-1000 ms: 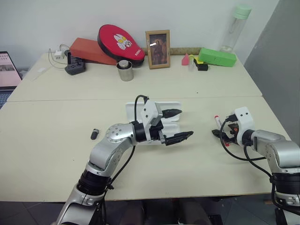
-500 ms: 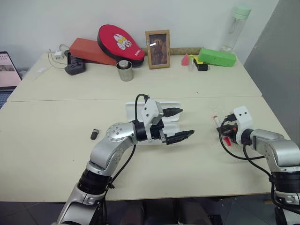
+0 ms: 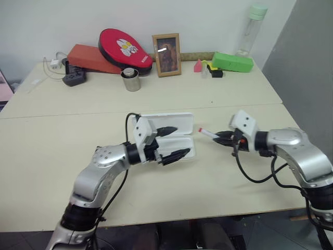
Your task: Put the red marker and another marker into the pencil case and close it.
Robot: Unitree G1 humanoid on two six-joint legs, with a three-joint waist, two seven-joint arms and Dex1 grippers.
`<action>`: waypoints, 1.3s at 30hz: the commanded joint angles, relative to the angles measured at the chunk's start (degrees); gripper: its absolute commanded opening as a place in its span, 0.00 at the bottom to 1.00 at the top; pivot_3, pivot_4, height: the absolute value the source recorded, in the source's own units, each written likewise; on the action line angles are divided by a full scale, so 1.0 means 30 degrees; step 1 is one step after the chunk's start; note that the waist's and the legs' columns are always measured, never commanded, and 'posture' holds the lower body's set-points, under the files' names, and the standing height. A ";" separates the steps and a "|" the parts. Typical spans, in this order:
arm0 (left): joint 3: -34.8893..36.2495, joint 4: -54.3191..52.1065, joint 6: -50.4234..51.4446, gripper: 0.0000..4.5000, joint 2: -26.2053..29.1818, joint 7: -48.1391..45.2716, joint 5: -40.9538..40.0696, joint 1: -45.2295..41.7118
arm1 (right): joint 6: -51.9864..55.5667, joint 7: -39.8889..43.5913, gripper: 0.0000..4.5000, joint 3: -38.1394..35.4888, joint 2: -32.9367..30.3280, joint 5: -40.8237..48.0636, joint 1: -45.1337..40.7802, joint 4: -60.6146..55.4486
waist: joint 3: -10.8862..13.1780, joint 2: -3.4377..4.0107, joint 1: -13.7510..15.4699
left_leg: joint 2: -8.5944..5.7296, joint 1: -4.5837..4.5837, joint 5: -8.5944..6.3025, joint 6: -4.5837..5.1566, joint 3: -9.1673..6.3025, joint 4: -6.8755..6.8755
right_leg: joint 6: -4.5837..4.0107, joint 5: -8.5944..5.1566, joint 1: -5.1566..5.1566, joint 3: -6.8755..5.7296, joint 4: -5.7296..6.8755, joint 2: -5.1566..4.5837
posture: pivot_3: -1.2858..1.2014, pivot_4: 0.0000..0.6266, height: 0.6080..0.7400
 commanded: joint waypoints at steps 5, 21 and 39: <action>0.6274 -0.3551 0.1000 1.00 0.2442 0.0407 -0.2634 0.4662 | -0.3925 0.0809 0.06 0.5443 0.4505 -0.3948 -0.5232 0.5076 | 0.0002 -0.0013 0.0237 | 0.0072 -0.0035 0.0000 -0.0005 -0.0032 0.0006 | -0.0093 0.0051 -0.0021 -0.0002 -0.0010 -0.0020 | 0.52 0.24 1.00; 0.7951 -0.6098 0.1647 1.00 0.2582 0.2645 -0.3754 0.7063 | -0.8959 0.2461 0.06 0.6063 0.7938 -0.6173 -0.7977 1.2241 | 0.0000 -0.0018 0.0448 | -0.0031 -0.0063 -0.0006 -0.0019 -0.0052 0.0004 | -0.0091 0.0051 -0.0033 -0.0017 -0.0008 -0.0163 | 0.52 0.24 1.00; 0.5243 -0.5305 0.1865 1.00 0.2559 0.2815 -0.4013 0.4071 | -0.6338 0.4098 0.94 0.3285 0.6884 -0.4033 -0.6470 0.7850 | 0.0000 -0.0018 0.0535 | -0.0025 -0.0064 -0.0006 -0.0018 -0.0050 0.0001 | -0.0093 0.0052 -0.0031 -0.0026 -0.0006 -0.0155 | 0.52 0.24 1.00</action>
